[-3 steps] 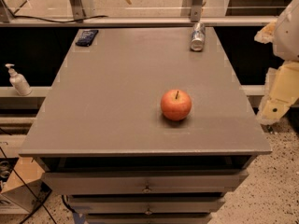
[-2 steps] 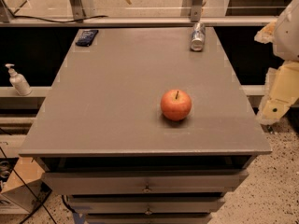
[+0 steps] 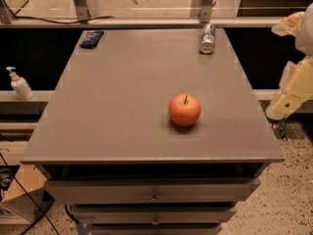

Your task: Move redbull can near rxbar blueberry

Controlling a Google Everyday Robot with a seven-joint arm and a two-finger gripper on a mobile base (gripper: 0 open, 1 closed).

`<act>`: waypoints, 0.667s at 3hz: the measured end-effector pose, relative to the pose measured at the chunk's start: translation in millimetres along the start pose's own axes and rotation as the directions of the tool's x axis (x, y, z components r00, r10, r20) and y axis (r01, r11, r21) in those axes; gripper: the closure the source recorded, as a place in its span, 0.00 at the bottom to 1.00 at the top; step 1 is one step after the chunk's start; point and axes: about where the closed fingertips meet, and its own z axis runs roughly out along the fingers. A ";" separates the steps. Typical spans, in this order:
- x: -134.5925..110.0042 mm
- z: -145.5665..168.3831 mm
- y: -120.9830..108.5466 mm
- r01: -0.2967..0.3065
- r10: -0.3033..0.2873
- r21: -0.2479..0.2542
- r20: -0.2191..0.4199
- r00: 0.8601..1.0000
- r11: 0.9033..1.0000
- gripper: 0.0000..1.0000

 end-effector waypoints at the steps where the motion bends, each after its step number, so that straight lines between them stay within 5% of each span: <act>1: -21.7 5.8 -16.0 0.001 -0.003 0.017 0.144 0.990 1.000 0.00; 2: -33.0 15.8 -40.0 -0.018 0.010 0.031 0.236 0.972 0.999 0.00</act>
Offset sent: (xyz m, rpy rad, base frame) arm 0.0838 0.0230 0.0129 0.3238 -0.1469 0.0442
